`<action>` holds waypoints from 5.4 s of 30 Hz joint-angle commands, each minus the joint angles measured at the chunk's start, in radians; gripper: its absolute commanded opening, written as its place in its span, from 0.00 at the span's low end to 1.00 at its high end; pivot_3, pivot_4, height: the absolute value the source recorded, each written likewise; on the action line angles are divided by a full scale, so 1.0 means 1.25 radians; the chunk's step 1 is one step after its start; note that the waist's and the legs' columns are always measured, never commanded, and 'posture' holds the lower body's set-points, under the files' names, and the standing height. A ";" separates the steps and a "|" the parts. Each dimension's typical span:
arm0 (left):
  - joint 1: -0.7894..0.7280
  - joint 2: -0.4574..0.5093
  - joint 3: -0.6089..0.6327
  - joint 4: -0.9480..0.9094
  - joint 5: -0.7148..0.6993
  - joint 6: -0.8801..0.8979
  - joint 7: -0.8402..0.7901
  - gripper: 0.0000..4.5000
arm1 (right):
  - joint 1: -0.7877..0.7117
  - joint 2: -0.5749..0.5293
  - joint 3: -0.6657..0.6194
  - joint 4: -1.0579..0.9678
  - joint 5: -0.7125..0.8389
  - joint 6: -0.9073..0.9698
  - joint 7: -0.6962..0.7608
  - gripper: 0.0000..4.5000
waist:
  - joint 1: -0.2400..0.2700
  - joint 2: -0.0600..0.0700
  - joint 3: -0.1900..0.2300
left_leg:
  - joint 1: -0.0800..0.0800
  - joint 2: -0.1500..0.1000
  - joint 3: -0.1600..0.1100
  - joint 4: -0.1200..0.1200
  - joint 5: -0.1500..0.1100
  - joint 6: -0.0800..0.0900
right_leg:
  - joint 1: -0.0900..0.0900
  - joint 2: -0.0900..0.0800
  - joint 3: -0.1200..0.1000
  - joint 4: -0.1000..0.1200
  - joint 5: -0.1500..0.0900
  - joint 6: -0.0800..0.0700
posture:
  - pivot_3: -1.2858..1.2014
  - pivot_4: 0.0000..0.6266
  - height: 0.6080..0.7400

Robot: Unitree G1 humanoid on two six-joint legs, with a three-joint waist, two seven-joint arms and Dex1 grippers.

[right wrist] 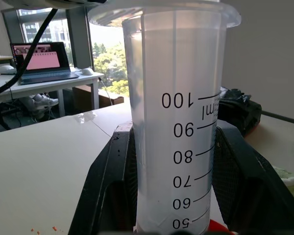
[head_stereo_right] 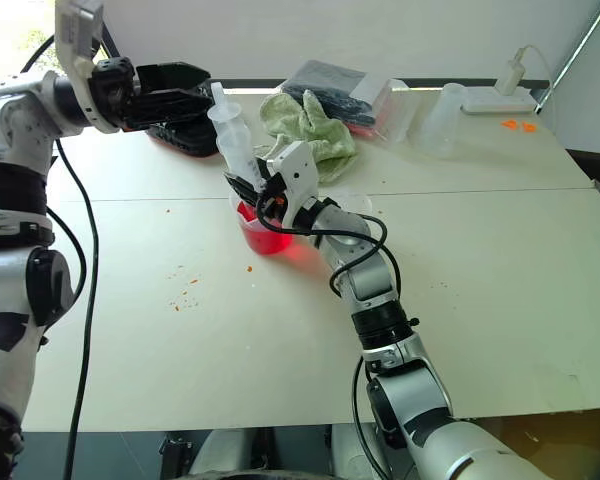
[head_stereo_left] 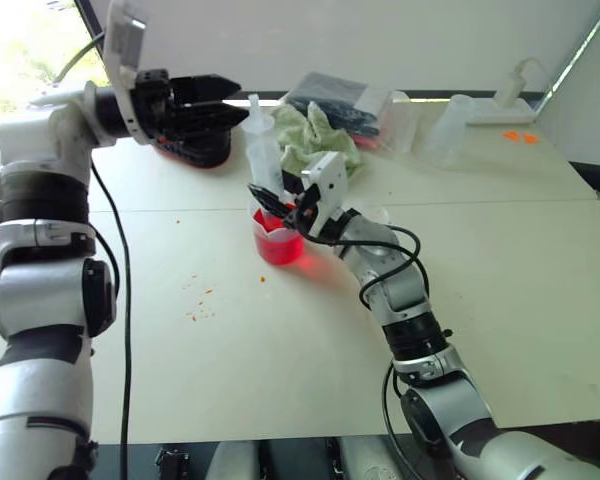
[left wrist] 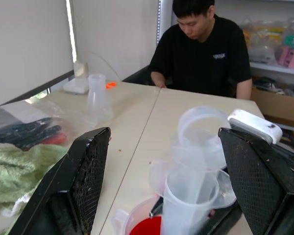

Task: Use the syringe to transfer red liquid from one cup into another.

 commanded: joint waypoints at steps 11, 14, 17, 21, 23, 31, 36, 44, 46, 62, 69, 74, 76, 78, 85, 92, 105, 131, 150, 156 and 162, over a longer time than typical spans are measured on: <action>0.198 0.172 0.025 -0.281 -0.092 0.197 -0.017 0.82 | -0.067 -0.010 -0.041 -0.015 0.016 -0.020 -0.006 0.32 | -0.015 0.000 0.000 | 0.000 0.000 -0.001 -0.001 0.000 0.000 | 0.000 0.000 0.000 0.002 0.000 0.000 | 0.52 0.24 0.78; 0.278 0.220 0.006 -0.347 -0.107 0.229 -0.050 0.82 | -0.075 -0.011 -0.045 -0.021 0.021 -0.014 -0.006 0.32 | -0.016 0.000 0.000 | 0.000 0.000 -0.001 0.000 0.000 0.000 | 0.000 0.000 0.000 0.002 0.000 0.000 | 0.52 0.24 0.78; 0.338 0.265 -0.021 -0.393 -0.095 0.215 -0.077 0.82 | -0.078 -0.014 -0.046 -0.026 0.024 -0.010 -0.005 0.32 | -0.013 0.000 0.000 | 0.001 0.000 -0.001 -0.001 0.000 0.000 | 0.000 0.000 0.000 0.002 0.000 0.000 | 0.52 0.24 0.78; 0.366 0.296 -0.046 -0.390 -0.070 0.152 -0.098 0.82 | -0.079 -0.013 -0.044 -0.037 0.028 -0.001 -0.005 0.32 | -0.009 0.000 0.000 | 0.001 0.000 -0.001 0.000 0.000 0.000 | 0.001 0.000 0.000 0.001 0.000 0.000 | 0.52 0.24 0.78; 0.357 0.291 -0.051 -0.382 -0.068 0.145 -0.094 0.82 | -0.081 -0.013 -0.044 -0.040 0.030 0.003 -0.005 0.32 | -0.008 0.000 0.000 | 0.001 0.000 -0.002 0.000 0.000 0.000 | 0.001 0.000 0.000 0.001 0.000 0.000 | 0.52 0.24 0.78; 0.339 0.270 -0.066 -0.360 -0.058 0.110 -0.085 0.82 | -0.092 -0.016 -0.057 -0.085 0.051 0.048 -0.021 0.32 | -0.011 0.000 0.000 | 0.001 0.000 -0.001 0.000 0.000 0.000 | 0.001 0.000 0.000 0.001 0.000 0.000 | 0.52 0.24 0.78; 0.307 0.247 -0.078 -0.323 -0.042 0.070 -0.081 0.82 | -0.095 -0.015 -0.057 -0.143 0.065 0.095 -0.041 0.32 | -0.009 0.000 0.000 | 0.001 0.000 -0.001 0.000 0.000 0.000 | 0.001 0.000 0.000 0.001 0.000 0.000 | 0.52 0.24 0.78; 0.271 0.198 -0.090 -0.286 -0.036 0.042 -0.084 0.82 | -0.152 -0.084 -0.143 -0.234 0.109 0.196 -0.093 0.32 | -0.008 0.000 0.000 | 0.001 0.000 -0.002 0.000 0.000 0.000 | 0.001 0.000 0.000 0.001 0.000 0.000 | 0.52 0.24 0.78; 0.268 0.187 -0.091 -0.284 -0.036 0.041 -0.084 0.82 | -0.163 -0.108 -0.167 -0.247 0.118 0.216 -0.108 0.32 | -0.007 0.000 0.000 | 0.001 0.000 -0.002 0.000 0.000 0.000 | 0.001 0.000 0.000 0.001 0.000 0.000 | 0.52 0.24 0.78; 0.192 0.118 -0.115 -0.216 -0.016 0.018 -0.091 0.82 | 0.004 -0.198 -0.226 -0.414 0.152 0.341 -0.194 0.32 | -0.008 0.000 0.000 | 0.000 0.000 0.000 -0.001 0.000 0.000 | 0.001 0.000 0.001 0.000 0.000 0.000 | 0.52 0.24 0.78; 0.169 0.103 -0.113 -0.208 -0.023 0.028 -0.096 0.82 | 0.061 -0.178 -0.203 -0.463 0.150 0.355 -0.225 0.32 | -0.003 0.000 0.000 | 0.000 0.000 0.000 -0.001 0.000 0.000 | 0.001 0.000 0.001 0.000 0.000 0.000 | 0.52 0.24 0.78; 0.106 0.059 -0.084 -0.170 -0.048 0.048 -0.074 0.82 | 0.083 -0.181 -0.196 -0.467 0.144 0.349 -0.229 0.32 | 0.012 0.000 0.000 | 0.000 0.000 0.000 0.000 0.000 0.000 | 0.001 0.000 0.001 -0.001 0.000 0.000 | 0.52 0.24 0.78; 0.068 0.034 -0.070 -0.141 -0.058 0.050 -0.057 0.82 | 0.088 -0.182 -0.194 -0.466 0.144 0.346 -0.229 0.32 | 0.018 0.000 0.000 | 0.000 0.000 0.000 0.001 0.000 0.000 | 0.001 0.000 0.001 -0.001 0.000 0.000 | 0.52 0.24 0.78; 0.002 -0.016 -0.057 -0.075 -0.054 0.020 -0.021 0.82 | 0.103 -0.182 -0.188 -0.465 0.138 0.337 -0.228 0.32 | 0.022 0.000 0.000 | -0.001 -0.001 0.000 0.001 0.000 0.000 | 0.001 0.000 0.001 -0.002 0.000 0.000 | 0.52 0.24 0.78; -0.181 -0.166 -0.034 0.215 0.003 -0.162 0.051 0.82 | 0.138 -0.175 -0.172 -0.478 0.125 0.322 -0.240 0.32 | 0.031 0.000 0.000 | 0.000 -0.001 0.001 0.001 0.000 0.001 | 0.002 -0.001 0.001 -0.003 0.000 0.000 | 0.52 0.24 0.78; -0.287 -0.256 -0.007 0.391 0.041 -0.279 0.120 0.82 | 0.151 -0.174 -0.170 -0.492 0.122 0.315 -0.255 0.32 | 0.030 0.000 0.000 | -0.001 -0.001 0.001 0.000 0.000 0.001 | 0.001 0.000 0.001 -0.003 0.000 0.000 | 0.52 0.24 0.78; -0.332 -0.312 0.051 0.450 0.068 -0.300 0.143 0.82 | 0.172 -0.182 -0.171 -0.514 0.115 0.308 -0.267 0.32 | 0.032 0.000 0.000 | -0.001 -0.001 0.001 0.000 0.000 0.001 | 0.001 0.000 0.001 -0.003 0.000 0.000 | 0.52 0.24 0.78; -0.372 -0.370 0.083 0.482 0.114 -0.246 0.090 0.82 | 0.185 -0.244 -0.152 -0.501 0.061 0.253 -0.210 0.32 | 0.031 0.000 0.000 | -0.001 -0.001 0.001 0.000 0.000 0.001 | 0.001 0.000 0.001 -0.003 0.000 0.000 | 0.52 0.24 0.78; -0.381 -0.393 0.094 0.490 0.141 -0.252 0.110 0.63 | 0.184 -0.244 -0.150 -0.479 0.048 0.227 -0.186 0.32 | 0.032 0.000 0.000 | -0.001 -0.001 0.002 0.000 0.000 0.001 | 0.001 0.000 0.001 -0.003 0.000 0.000 | 0.52 0.24 0.78; -0.378 -0.403 0.097 0.490 0.148 -0.246 0.099 0.00 | 0.180 -0.244 -0.152 -0.459 0.043 0.214 -0.181 0.32 | 0.031 0.000 0.000 | -0.001 -0.001 0.002 0.000 0.000 0.001 | 0.001 0.000 0.001 -0.003 0.000 0.000 | 0.52 0.24 0.78; -0.372 -0.406 0.094 0.489 0.156 -0.243 0.086 0.00 | 0.179 -0.246 -0.155 -0.433 0.036 0.193 -0.174 0.32 | 0.031 0.000 0.000 | 0.000 -0.001 0.002 0.000 0.000 0.001 | 0.001 0.000 0.001 -0.003 0.000 0.000 | 0.52 0.24 0.78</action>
